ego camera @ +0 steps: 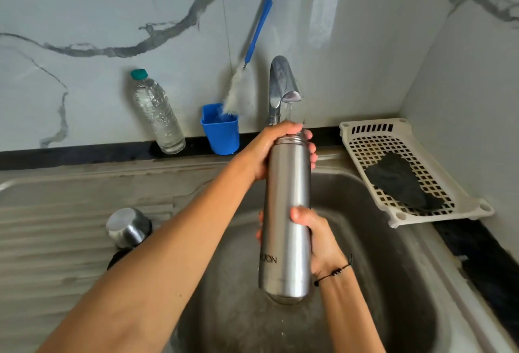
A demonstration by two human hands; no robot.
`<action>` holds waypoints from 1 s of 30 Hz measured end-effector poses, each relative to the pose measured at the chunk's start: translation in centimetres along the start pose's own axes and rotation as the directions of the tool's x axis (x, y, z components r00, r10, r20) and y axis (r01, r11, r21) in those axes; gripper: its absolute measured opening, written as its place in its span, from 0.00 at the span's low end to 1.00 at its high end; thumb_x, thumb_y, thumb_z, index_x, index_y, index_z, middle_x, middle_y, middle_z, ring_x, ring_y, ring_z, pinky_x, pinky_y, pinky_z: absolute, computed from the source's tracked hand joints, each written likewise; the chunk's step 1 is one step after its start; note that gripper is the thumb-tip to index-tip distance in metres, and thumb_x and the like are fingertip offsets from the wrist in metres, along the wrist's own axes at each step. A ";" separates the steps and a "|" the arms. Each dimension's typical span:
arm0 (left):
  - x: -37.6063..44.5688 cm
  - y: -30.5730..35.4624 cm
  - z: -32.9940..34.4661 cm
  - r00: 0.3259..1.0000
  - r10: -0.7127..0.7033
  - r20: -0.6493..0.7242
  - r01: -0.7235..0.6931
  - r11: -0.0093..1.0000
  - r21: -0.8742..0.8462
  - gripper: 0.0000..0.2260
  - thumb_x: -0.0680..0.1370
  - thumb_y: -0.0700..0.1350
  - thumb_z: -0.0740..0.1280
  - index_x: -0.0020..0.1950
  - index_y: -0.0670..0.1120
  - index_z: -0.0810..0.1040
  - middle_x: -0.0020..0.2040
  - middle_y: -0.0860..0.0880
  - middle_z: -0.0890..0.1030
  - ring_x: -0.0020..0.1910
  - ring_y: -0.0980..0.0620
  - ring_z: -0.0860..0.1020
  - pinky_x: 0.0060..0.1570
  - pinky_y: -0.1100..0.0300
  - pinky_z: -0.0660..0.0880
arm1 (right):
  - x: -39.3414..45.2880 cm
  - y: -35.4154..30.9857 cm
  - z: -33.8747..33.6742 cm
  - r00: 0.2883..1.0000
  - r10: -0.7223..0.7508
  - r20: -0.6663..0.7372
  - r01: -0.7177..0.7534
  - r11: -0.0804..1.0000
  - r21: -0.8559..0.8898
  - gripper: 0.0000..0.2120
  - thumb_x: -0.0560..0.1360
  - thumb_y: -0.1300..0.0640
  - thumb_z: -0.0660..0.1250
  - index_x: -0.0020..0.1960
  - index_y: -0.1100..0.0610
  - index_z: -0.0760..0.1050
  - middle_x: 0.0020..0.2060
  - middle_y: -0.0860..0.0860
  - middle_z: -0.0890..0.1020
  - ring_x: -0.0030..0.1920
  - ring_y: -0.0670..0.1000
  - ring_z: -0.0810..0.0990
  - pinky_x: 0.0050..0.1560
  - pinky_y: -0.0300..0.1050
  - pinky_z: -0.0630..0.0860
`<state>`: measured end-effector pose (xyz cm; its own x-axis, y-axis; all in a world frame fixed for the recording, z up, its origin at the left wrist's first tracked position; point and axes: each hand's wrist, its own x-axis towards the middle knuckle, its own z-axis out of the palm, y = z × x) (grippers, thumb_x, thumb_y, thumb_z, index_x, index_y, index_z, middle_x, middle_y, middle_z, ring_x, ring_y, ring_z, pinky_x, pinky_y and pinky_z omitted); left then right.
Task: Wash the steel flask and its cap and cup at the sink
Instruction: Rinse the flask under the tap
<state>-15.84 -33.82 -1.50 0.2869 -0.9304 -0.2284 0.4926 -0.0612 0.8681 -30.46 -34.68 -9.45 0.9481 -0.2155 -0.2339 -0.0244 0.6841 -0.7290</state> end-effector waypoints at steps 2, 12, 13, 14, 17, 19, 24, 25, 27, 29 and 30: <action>0.4 -0.9 0.4 0.934 0.119 -0.337 -0.012 0.952 0.304 0.13 0.76 0.53 0.66 0.54 0.44 0.76 0.51 0.39 0.81 0.46 0.45 0.79 0.52 0.52 0.76 | 0.5 -0.6 -0.6 0.979 -0.013 -0.205 -0.012 0.993 -0.119 0.53 0.46 0.43 0.82 0.64 0.63 0.69 0.49 0.64 0.81 0.44 0.63 0.83 0.40 0.54 0.79; -5.5 -9.8 2.4 0.821 0.569 0.039 -0.178 0.191 0.965 0.25 0.81 0.55 0.46 0.74 0.50 0.39 0.74 0.56 0.35 0.74 0.60 0.33 0.71 0.66 0.34 | 2.2 -3.8 -0.3 0.950 -0.178 -0.256 0.106 0.956 -0.273 0.33 0.71 0.29 0.54 0.62 0.52 0.75 0.54 0.55 0.83 0.54 0.52 0.82 0.55 0.48 0.77; -5.8 -10.4 2.4 0.822 0.568 0.042 -0.174 0.180 0.968 0.25 0.80 0.56 0.44 0.73 0.50 0.40 0.74 0.57 0.35 0.73 0.61 0.32 0.72 0.65 0.35 | 2.2 -4.0 -0.3 0.953 -0.173 -0.249 0.098 0.953 -0.287 0.32 0.74 0.31 0.50 0.62 0.53 0.75 0.52 0.55 0.83 0.52 0.51 0.83 0.51 0.45 0.78; -5.9 -10.4 2.4 0.826 0.563 0.019 -0.173 0.222 0.960 0.25 0.79 0.56 0.44 0.73 0.51 0.41 0.73 0.59 0.36 0.73 0.62 0.32 0.73 0.64 0.36 | 2.3 -4.2 -0.3 0.956 -0.167 -0.240 0.096 0.955 -0.282 0.31 0.76 0.33 0.48 0.63 0.53 0.75 0.51 0.54 0.84 0.51 0.51 0.83 0.49 0.43 0.79; -4.8 -8.2 2.4 0.826 0.564 -0.009 -0.188 0.291 0.938 0.24 0.83 0.49 0.49 0.76 0.48 0.43 0.75 0.57 0.39 0.73 0.61 0.35 0.72 0.63 0.37 | 2.2 -4.4 0.0 0.962 -0.169 -0.213 0.121 0.968 -0.221 0.27 0.79 0.36 0.47 0.62 0.52 0.74 0.47 0.52 0.85 0.49 0.50 0.84 0.45 0.42 0.80; -2.9 -5.6 2.0 0.832 0.550 -0.068 -0.135 0.321 0.937 0.24 0.84 0.45 0.50 0.77 0.46 0.42 0.77 0.52 0.39 0.74 0.58 0.36 0.70 0.65 0.36 | 2.0 -4.2 0.2 0.968 -0.143 -0.208 0.097 0.971 -0.216 0.28 0.78 0.35 0.49 0.61 0.53 0.75 0.46 0.55 0.85 0.47 0.53 0.84 0.43 0.46 0.81; -0.8 -1.6 1.7 0.843 0.507 -0.178 -0.101 0.475 0.874 0.25 0.84 0.45 0.53 0.78 0.42 0.46 0.79 0.45 0.47 0.77 0.50 0.46 0.71 0.64 0.43 | 1.8 -3.4 0.6 0.971 -0.097 -0.218 0.065 0.987 -0.148 0.31 0.76 0.33 0.53 0.56 0.58 0.77 0.45 0.59 0.84 0.43 0.56 0.83 0.49 0.52 0.80; -1.0 -2.0 1.6 0.840 0.520 -0.157 -0.103 0.437 0.894 0.26 0.84 0.45 0.53 0.78 0.43 0.45 0.79 0.45 0.46 0.77 0.50 0.45 0.72 0.62 0.43 | 2.0 -3.5 0.7 0.970 -0.105 -0.221 0.071 0.985 -0.157 0.31 0.76 0.33 0.53 0.58 0.57 0.77 0.46 0.59 0.84 0.44 0.57 0.83 0.49 0.53 0.80; -2.4 -3.9 1.7 0.849 0.521 -0.082 -0.110 0.328 0.938 0.26 0.84 0.46 0.52 0.78 0.45 0.42 0.78 0.47 0.40 0.76 0.55 0.38 0.72 0.61 0.39 | 2.5 -4.0 0.7 0.967 -0.136 -0.215 0.102 0.981 -0.165 0.29 0.77 0.34 0.52 0.61 0.55 0.75 0.50 0.59 0.83 0.48 0.56 0.83 0.50 0.51 0.79; -4.6 -6.9 1.8 0.851 0.525 0.002 -0.124 0.197 0.973 0.26 0.84 0.47 0.51 0.77 0.45 0.41 0.77 0.51 0.36 0.73 0.58 0.34 0.71 0.66 0.34 | 3.0 -4.6 0.6 0.962 -0.174 -0.209 0.135 0.973 -0.187 0.28 0.78 0.35 0.50 0.62 0.53 0.75 0.50 0.56 0.84 0.49 0.53 0.83 0.51 0.48 0.79; -5.9 -8.6 2.0 0.828 0.559 0.043 -0.149 0.146 0.978 0.26 0.83 0.48 0.51 0.76 0.44 0.41 0.76 0.51 0.37 0.74 0.56 0.35 0.71 0.67 0.33 | 3.3 -4.9 0.4 0.960 -0.170 -0.223 0.121 0.969 -0.218 0.29 0.78 0.35 0.50 0.60 0.54 0.76 0.48 0.56 0.84 0.48 0.52 0.83 0.50 0.47 0.78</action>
<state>-23.36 -28.51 -6.71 0.4777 -0.8201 0.3150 -0.7742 -0.2235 0.5922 -27.05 -38.46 -6.37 0.8434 -0.4784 -0.2445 0.0217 0.4850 -0.8743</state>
